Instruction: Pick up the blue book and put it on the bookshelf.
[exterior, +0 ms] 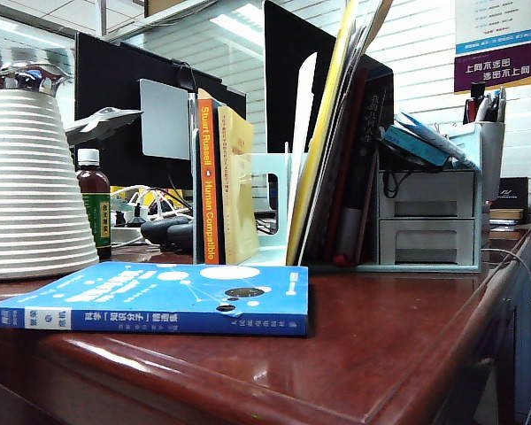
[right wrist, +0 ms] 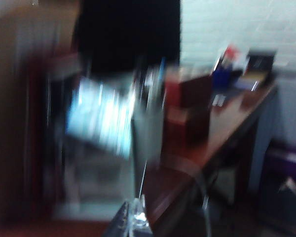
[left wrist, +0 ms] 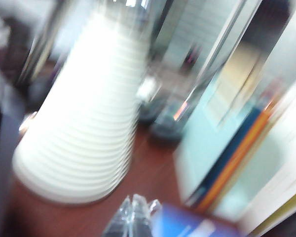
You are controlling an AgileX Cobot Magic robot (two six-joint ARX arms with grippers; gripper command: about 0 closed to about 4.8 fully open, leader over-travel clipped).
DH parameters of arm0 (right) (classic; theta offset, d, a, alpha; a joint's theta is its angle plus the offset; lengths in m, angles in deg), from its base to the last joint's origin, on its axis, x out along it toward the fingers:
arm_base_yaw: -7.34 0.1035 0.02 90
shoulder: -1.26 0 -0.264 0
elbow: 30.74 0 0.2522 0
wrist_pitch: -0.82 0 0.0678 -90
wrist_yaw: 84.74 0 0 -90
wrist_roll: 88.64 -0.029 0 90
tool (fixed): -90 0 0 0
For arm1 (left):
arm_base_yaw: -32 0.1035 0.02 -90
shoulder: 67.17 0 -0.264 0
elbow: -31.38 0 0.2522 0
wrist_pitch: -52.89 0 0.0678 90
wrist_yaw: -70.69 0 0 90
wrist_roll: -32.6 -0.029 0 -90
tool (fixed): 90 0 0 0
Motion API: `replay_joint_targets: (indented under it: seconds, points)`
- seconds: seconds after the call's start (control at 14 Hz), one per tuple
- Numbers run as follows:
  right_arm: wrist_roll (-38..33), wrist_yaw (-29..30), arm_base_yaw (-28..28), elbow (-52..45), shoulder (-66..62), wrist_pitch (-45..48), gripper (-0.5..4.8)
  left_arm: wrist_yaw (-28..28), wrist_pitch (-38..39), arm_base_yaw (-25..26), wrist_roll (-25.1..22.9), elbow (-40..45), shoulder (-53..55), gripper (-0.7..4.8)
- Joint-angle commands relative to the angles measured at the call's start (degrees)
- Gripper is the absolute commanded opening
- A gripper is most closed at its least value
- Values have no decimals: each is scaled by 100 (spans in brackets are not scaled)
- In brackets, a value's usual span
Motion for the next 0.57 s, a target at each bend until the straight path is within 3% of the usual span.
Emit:
replay_joint_targets:
  seconds: [0.07, 0.14, 0.36, 0.43, 0.57]
  points:
    - [-13, -11, 2, 1250, -1419, -35, -5, -129, 828, 0, 612, -859, 354, -5]
    - [-2, 352, 22, 1902, -2243, -33, -5, -225, 1156, 0, 935, -1165, 702, -5]
    - [0, 1797, 293, 3014, -3915, 4, -5, -1456, 1167, -4, 1779, -1274, 1843, -5]
    - [0, 1965, 684, 3294, -4507, 15, -5, -1897, 1165, -4, 2065, -1274, 2409, -5]
    - [2, 1963, 1261, 3390, -5051, 42, -5, -2140, 1165, -7, 2140, -1272, 3084, -5]
